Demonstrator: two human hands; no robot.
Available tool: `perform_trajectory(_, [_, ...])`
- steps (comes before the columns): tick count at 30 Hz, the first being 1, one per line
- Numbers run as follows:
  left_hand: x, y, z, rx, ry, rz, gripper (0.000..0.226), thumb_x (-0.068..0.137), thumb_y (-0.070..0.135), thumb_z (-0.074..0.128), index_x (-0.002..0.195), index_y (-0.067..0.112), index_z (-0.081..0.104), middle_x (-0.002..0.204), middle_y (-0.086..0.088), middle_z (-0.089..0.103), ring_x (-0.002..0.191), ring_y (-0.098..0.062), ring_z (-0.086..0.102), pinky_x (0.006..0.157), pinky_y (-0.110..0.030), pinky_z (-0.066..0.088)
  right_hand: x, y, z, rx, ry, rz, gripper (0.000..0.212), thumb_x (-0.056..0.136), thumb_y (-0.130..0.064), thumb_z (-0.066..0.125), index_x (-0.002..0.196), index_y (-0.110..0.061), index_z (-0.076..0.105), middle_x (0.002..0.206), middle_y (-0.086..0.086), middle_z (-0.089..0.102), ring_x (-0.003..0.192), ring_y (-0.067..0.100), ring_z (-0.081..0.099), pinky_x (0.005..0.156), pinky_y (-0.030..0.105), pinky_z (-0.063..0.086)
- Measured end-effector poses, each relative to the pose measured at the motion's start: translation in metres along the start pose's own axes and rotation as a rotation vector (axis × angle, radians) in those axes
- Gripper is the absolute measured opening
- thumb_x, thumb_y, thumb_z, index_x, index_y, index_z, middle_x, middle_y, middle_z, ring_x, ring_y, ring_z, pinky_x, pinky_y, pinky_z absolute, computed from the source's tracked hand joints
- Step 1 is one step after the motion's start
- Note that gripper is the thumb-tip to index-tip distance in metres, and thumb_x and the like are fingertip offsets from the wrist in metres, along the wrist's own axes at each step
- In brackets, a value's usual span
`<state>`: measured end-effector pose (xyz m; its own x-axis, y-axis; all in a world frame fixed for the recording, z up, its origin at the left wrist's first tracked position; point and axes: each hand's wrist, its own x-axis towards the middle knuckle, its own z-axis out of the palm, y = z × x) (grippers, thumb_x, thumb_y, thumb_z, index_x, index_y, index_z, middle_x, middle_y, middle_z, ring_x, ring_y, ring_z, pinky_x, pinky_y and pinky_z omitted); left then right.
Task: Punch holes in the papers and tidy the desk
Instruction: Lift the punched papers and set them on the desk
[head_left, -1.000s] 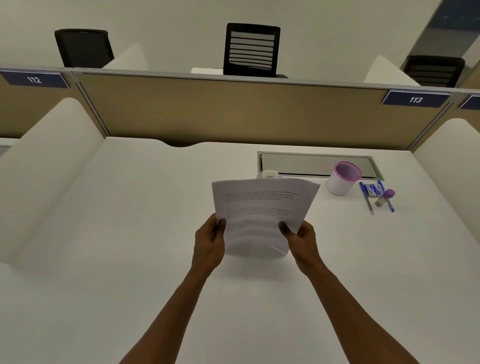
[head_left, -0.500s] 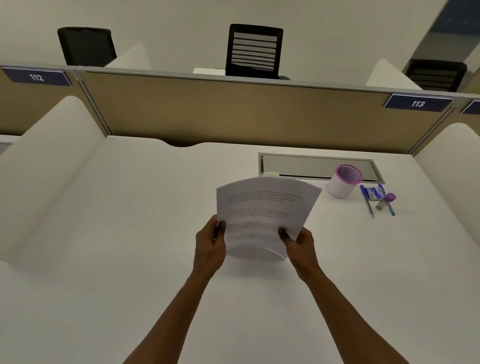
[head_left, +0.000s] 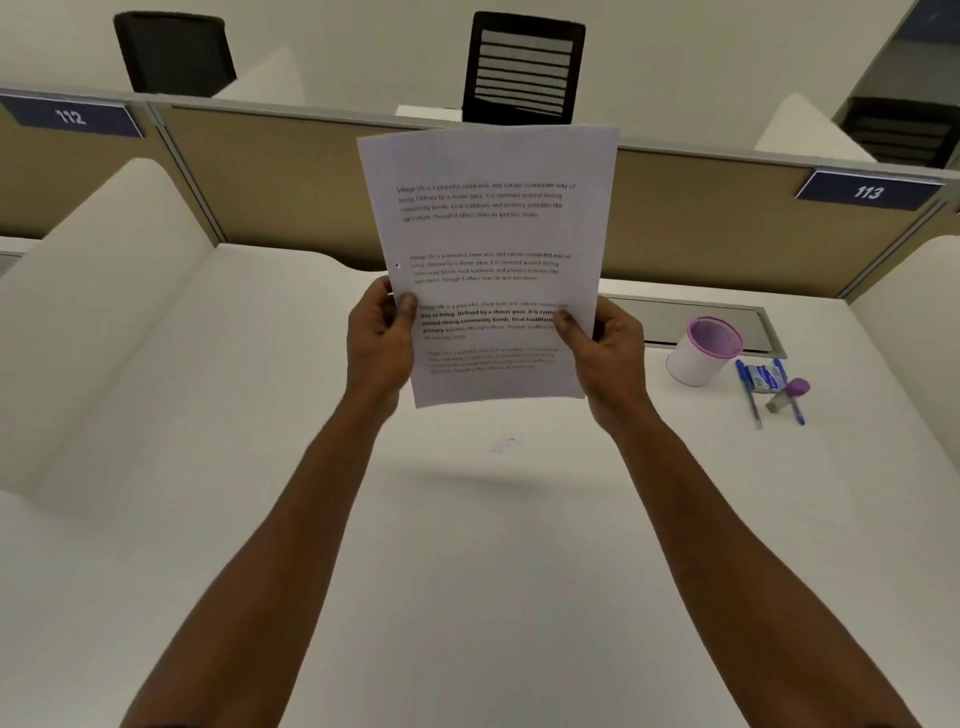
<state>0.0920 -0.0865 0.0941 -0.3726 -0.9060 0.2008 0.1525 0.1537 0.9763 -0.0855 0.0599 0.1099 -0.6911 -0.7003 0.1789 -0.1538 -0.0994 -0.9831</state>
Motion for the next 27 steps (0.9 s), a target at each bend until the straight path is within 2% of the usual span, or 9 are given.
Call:
perform_trajectory(3, [0.011, 0.0, -0.003, -0.015, -0.022, -0.024, 0.019, 0.101, 0.018, 0.049, 0.108, 0.025, 0.065, 0.103, 0.004, 0.074, 0.094, -0.013, 0.071, 0.077, -0.028, 0.057, 0.009, 0.0, 0.008, 0.014, 0.015, 0.008, 0.014, 0.091, -0.019, 0.065, 0.102, -0.023, 0.071, 0.099, 0.0, 0.075, 0.087, 0.019, 0.071, 0.072, 0.029, 0.058])
perform_trajectory(5, [0.01, -0.007, -0.005, -0.005, -0.029, -0.036, 0.019, 0.101, 0.019, 0.049, 0.108, 0.025, 0.066, 0.105, 0.003, 0.074, 0.094, -0.014, 0.07, 0.078, -0.029, 0.058, 0.009, 0.007, 0.008, 0.022, 0.002, 0.042, 0.015, 0.092, -0.019, 0.064, 0.102, -0.027, 0.071, 0.1, -0.002, 0.075, 0.088, 0.019, 0.072, 0.071, 0.03, 0.059])
perform_trajectory(9, [0.004, -0.034, -0.01, 0.084, -0.009, -0.131, 0.017, 0.102, 0.022, 0.05, 0.107, 0.018, 0.066, 0.103, 0.001, 0.074, 0.093, -0.018, 0.072, 0.082, -0.037, 0.06, 0.003, 0.033, 0.01, -0.003, -0.01, 0.159, 0.019, 0.092, -0.018, 0.064, 0.11, -0.018, 0.069, 0.104, 0.001, 0.074, 0.09, 0.022, 0.072, 0.074, 0.037, 0.061])
perform_trajectory(13, [0.007, -0.061, -0.017, 0.161, 0.023, -0.297, 0.016, 0.101, 0.021, 0.052, 0.108, 0.022, 0.066, 0.103, -0.001, 0.075, 0.094, -0.021, 0.072, 0.087, -0.043, 0.059, 0.001, 0.065, 0.025, 0.024, 0.071, 0.351, 0.022, 0.089, -0.01, 0.067, 0.111, -0.009, 0.068, 0.105, 0.008, 0.073, 0.092, 0.029, 0.071, 0.083, 0.048, 0.059])
perform_trajectory(15, [0.014, -0.073, -0.026, 0.27, 0.039, -0.382, 0.019, 0.101, 0.022, 0.051, 0.114, 0.02, 0.065, 0.111, -0.005, 0.072, 0.098, -0.025, 0.07, 0.09, -0.046, 0.058, 0.002, 0.079, 0.039, 0.046, 0.085, 0.463, 0.02, 0.087, -0.009, 0.068, 0.107, -0.012, 0.07, 0.105, 0.008, 0.073, 0.093, 0.029, 0.07, 0.087, 0.049, 0.057])
perform_trajectory(18, [0.03, -0.085, -0.046, 0.464, 0.065, -0.455, 0.025, 0.099, 0.02, 0.05, 0.119, 0.018, 0.064, 0.117, -0.008, 0.07, 0.098, -0.027, 0.067, 0.087, -0.042, 0.056, 0.007, 0.098, 0.065, 0.01, 0.051, 0.61, 0.017, 0.086, -0.012, 0.069, 0.102, -0.02, 0.07, 0.105, 0.004, 0.073, 0.093, 0.026, 0.07, 0.088, 0.048, 0.057])
perform_trajectory(23, [0.062, -0.097, -0.063, 0.66, 0.042, -0.465, 0.032, 0.1, 0.019, 0.047, 0.127, 0.011, 0.062, 0.124, -0.013, 0.066, 0.103, -0.031, 0.063, 0.083, -0.037, 0.049, 0.022, 0.121, 0.107, -0.066, 0.077, 0.684, 0.027, 0.085, -0.013, 0.067, 0.112, -0.013, 0.067, 0.113, 0.007, 0.071, 0.097, 0.025, 0.067, 0.089, 0.039, 0.056])
perform_trajectory(25, [0.073, -0.102, -0.064, 0.664, 0.047, -0.483, 0.032, 0.101, 0.019, 0.047, 0.128, 0.01, 0.061, 0.126, -0.014, 0.065, 0.106, -0.032, 0.063, 0.083, -0.036, 0.047, 0.03, 0.128, 0.117, -0.101, 0.106, 0.695, 0.03, 0.086, -0.015, 0.066, 0.115, -0.014, 0.064, 0.115, 0.005, 0.069, 0.093, 0.021, 0.064, 0.075, 0.026, 0.053])
perform_trajectory(27, [0.081, -0.108, -0.063, 0.657, 0.042, -0.497, 0.033, 0.1, 0.018, 0.047, 0.129, 0.008, 0.061, 0.128, -0.015, 0.064, 0.109, -0.034, 0.063, 0.084, -0.035, 0.047, 0.038, 0.133, 0.123, -0.136, 0.149, 0.692, 0.035, 0.087, -0.017, 0.066, 0.121, -0.015, 0.06, 0.117, 0.003, 0.066, 0.088, 0.016, 0.058, 0.065, 0.019, 0.044])
